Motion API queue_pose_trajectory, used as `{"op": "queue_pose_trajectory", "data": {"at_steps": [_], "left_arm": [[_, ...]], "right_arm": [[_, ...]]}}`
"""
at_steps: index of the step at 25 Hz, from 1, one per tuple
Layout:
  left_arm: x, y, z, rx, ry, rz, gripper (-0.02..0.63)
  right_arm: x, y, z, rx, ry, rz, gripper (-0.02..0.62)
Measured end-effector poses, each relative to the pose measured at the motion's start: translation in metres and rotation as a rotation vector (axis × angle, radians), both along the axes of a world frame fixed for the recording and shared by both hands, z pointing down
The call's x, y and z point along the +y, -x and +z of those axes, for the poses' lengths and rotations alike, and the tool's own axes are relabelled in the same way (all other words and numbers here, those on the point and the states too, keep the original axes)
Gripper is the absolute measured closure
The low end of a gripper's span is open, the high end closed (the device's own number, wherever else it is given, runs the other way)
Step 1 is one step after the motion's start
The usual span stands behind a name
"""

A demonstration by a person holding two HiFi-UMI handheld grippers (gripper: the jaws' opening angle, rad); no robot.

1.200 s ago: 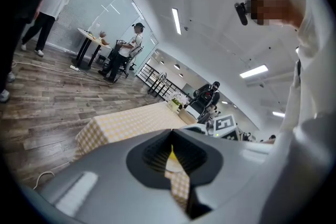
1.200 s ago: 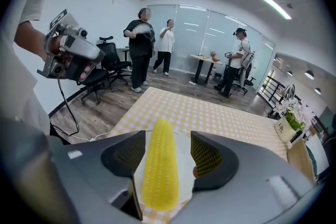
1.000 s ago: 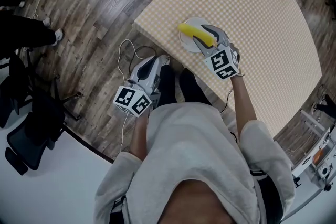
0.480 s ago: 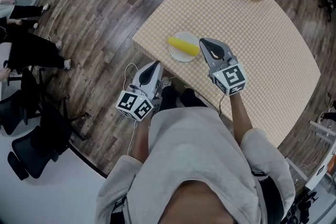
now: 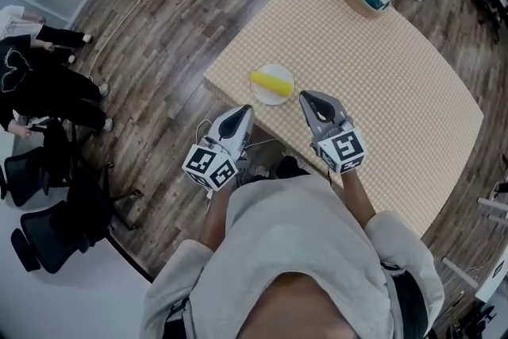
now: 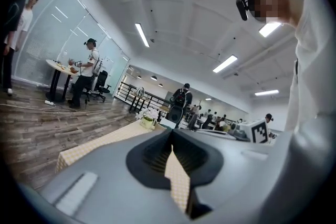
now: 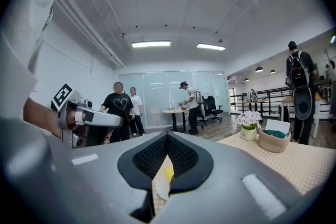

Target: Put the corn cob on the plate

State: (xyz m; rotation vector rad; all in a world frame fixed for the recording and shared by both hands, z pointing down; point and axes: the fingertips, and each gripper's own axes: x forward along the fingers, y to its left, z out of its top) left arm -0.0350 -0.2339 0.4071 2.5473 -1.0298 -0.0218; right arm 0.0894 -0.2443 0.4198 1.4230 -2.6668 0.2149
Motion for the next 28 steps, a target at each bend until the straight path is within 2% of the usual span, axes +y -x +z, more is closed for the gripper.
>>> {"op": "queue_pose_trajectory", "data": {"at_steps": [5,8,19,28], "left_arm": [[0.025,-0.002,-0.008,0.005,-0.025,0.032,0.598],[0.048,0.003,-0.013,0.007,-0.046,0.049,0.598],[0.178,0.054,-0.008,0.028,-0.060,0.082,0.598],[0.253,0.045,-0.009,0.034,-0.059,0.129,0.598]], "right_arm": [[0.040,0.009,-0.003,-0.046,0.001,0.035,0.598],[0.064,0.017,-0.006,-0.041,-0.011,0.062,0.598],[0.193,0.070,-0.002,-0.008,0.006,0.126,0.598],[0.261,0.070,-0.012,0.019,-0.016,0.153,0.598]]}}
